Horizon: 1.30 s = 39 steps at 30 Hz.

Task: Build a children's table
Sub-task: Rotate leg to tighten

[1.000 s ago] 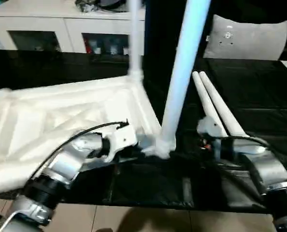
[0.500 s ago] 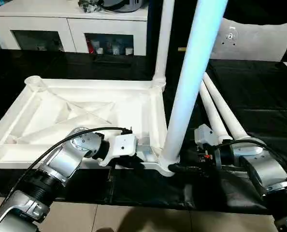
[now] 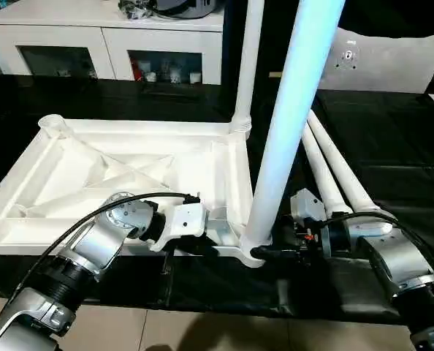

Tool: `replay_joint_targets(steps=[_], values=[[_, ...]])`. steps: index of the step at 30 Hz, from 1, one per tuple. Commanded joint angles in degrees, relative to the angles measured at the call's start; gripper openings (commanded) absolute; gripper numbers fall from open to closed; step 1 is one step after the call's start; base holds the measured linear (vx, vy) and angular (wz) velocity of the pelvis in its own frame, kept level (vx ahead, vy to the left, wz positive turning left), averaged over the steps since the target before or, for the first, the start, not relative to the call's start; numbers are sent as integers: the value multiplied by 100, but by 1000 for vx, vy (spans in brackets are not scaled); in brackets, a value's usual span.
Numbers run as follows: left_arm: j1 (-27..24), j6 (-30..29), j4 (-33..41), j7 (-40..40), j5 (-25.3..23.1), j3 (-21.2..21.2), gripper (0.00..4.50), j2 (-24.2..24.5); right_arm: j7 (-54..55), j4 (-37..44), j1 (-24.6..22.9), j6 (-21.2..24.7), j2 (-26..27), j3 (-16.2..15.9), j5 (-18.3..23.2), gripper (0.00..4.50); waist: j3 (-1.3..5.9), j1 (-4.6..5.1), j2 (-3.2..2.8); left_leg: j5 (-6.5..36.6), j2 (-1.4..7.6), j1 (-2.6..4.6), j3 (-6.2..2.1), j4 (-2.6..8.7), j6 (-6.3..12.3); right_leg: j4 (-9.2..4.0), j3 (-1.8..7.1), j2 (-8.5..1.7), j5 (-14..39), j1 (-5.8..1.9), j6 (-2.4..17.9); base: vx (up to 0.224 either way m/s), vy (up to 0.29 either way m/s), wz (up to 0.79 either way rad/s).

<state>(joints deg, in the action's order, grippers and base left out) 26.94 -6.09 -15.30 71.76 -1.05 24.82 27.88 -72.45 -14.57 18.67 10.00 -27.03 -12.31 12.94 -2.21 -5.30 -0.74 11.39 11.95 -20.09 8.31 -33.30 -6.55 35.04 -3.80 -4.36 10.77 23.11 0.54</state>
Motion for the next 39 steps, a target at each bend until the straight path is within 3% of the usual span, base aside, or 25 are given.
replay_joint_targets(steps=[1, 4, 6, 7, 8, 11, 15, 17, 18, 20, 24, 32, 33, 39], values=[[-88, -323, 109, -420, -14, -72, 0, -196, 273, 300, -105, 297, 243, -9, 213, 267, 321, 4, 49, 670, 74, -52, 99, 344, 424, -371, 233, -282, 797, -361, 1298, 0, 0, 0], [-181, -803, 311, -931, 35, -272, 0, -458, 993, 346, -187, 586, 618, 29, 100, 266, 287, 46, 47, 908, 63, -45, 101, 375, 309, -427, 224, -279, 1276, -342, 1189, 0, 0, 0], [-216, -1141, 425, -1252, 68, -393, 0, -653, 1562, 233, -167, 671, 902, 56, -83, 266, 263, 88, 48, 1163, 42, -52, 80, 404, 170, -487, 209, -285, 1981, -335, 933, 0, 0, 0], [-260, -1515, 577, -1671, 74, -515, 0, -937, 2347, 16, -108, 805, 1305, 95, -328, 266, 266, 107, 52, 1179, 44, -64, 69, 410, 139, -485, 206, -289, 2051, -346, 878, 0, 0, 0], [-270, -1615, 620, -1820, 61, -547, 0, -1042, 2572, -57, -85, 838, 1465, 128, -346, 266, 248, 173, 49, 1227, 36, -60, 72, 418, 71, -512, 206, -281, 2167, -308, 823, 0, 0, 0], [-306, -1770, 711, -2211, -24, -568, 0, -1319, 3346, -316, 39, 939, 1954, 321, -371, 266, 249, 305, 51, 1406, 16, -69, 50, 412, 86, -553, 198, -285, 2479, -289, 715, 0, 0, 0], [-233, -2242, 636, -3326, -268, -742, 0, -2100, 4806, -821, 392, 846, 2669, 600, -662, 266, 256, 347, 42, 1321, 20, -42, 77, 392, 110, -569, 218, -269, 2313, -241, 758, 0, 0, 0], [-192, -2259, 594, -3494, -323, -730, 0, -2227, 4783, -845, 425, 743, 2735, 604, -625, 266, 275, 305, 52, 1203, 9, -54, 73, 385, 151, -564, 215, -271, 2206, -271, 735, 0, 0, 0], [-177, -2297, 603, -3556, -364, -718, 0, -2279, 4749, -828, 429, 721, 2781, 624, -611, 321, 278, 286, 39, 1126, 26, -66, 70, 392, 185, -537, 224, -265, 1955, -274, 754, 0, 0, 0], [-148, -2312, 615, -3569, -408, -666, 0, -2300, 4746, -781, 420, 740, 2818, 672, -590, 335, 303, 264, 39, 973, 23, -72, 79, 379, 231, -495, 229, -256, 1520, -293, 833, 0, 0, 0], [-108, -2230, 584, -3505, -546, -582, 0, -2157, 4430, -633, 262, 491, 2556, 609, -675, 381, 306, 249, 26, 772, 24, -84, 86, 373, 290, -454, 229, -261, 1032, -324, 997, 0, 0, 0], [-142, -1845, 512, -2939, -513, -496, 0, -1668, 3389, -414, 54, -189, 1570, 758, -575, 445, 305, 168, 28, 814, 27, -88, 96, 354, 407, -459, 227, -265, 1024, -346, 1019, 0, 0, 0], [-152, -1724, 469, -2707, -499, -441, 0, -1469, 2867, -339, 26, -189, 1194, 798, -483, 445, 303, 163, 13, 840, 26, -84, 94, 354, 412, -460, 224, -265, 1064, -343, 1033, 0, 0, 0], [-213, -1255, 403, -2012, -436, -250, 0, -1030, 1684, -302, 14, -321, 328, 639, -376, 445, 300, 138, 28, 927, 41, -80, 96, 338, 525, -469, 219, -272, 1189, -346, 1084, 0, 0, 0]])
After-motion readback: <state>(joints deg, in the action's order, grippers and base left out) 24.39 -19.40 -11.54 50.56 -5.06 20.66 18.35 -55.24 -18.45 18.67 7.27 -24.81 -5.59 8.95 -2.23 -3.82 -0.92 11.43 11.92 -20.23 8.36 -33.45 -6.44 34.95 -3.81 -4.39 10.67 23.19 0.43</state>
